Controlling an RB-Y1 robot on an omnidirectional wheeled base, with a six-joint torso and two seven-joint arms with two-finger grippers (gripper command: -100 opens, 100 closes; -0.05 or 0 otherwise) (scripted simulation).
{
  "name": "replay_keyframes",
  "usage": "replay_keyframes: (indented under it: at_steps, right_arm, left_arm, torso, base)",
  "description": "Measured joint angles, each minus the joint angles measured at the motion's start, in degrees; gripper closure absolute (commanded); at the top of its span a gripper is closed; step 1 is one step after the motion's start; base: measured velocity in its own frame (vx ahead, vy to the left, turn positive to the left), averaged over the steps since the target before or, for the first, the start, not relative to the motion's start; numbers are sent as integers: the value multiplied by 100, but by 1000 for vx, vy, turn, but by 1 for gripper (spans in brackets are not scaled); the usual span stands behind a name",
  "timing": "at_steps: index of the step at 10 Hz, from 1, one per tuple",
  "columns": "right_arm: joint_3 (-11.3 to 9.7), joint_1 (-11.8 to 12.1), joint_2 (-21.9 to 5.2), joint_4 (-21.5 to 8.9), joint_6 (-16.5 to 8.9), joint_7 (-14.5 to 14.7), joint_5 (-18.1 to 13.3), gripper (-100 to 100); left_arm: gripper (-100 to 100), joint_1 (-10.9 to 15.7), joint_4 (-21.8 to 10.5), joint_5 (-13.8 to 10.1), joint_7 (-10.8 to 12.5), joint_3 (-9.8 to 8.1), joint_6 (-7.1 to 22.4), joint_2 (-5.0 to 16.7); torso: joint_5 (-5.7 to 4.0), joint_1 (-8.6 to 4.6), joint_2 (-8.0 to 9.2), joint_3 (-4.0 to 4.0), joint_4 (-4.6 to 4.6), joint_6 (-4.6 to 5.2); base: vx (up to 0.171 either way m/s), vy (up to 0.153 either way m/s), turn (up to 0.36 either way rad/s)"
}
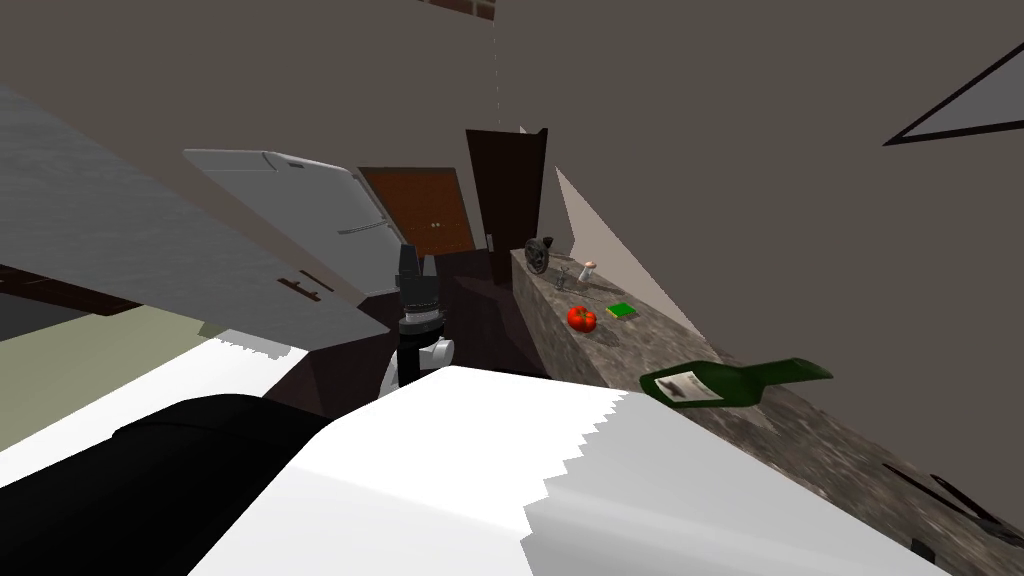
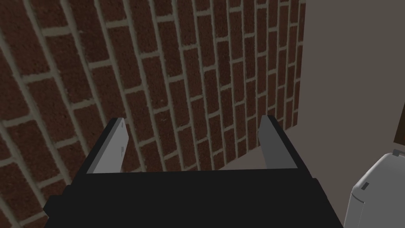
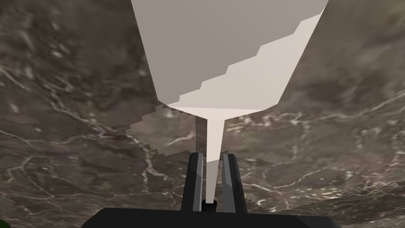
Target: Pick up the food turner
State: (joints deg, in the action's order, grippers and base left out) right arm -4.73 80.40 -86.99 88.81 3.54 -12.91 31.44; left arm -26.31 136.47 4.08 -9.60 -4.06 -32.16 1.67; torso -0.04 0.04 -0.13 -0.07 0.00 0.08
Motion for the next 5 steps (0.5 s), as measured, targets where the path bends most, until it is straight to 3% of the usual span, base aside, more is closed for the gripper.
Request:
replay_keyframes:
  at_steps: [4,5]
  right_arm:
    - [313,467,-516,-13,251,-166,250,100]
    - [321,475,-522,-9,258,-169,253,0]
  left_arm:
    - [0,0,0,0,0,0,0,0]
    - [0,0,0,0,0,0,0,0]
  torso:
    - [5,22,1,1,0,0]
    - [3,13,1,1,0,1]
  base:
    - [-8,37,-37]
    - [0,0,0]
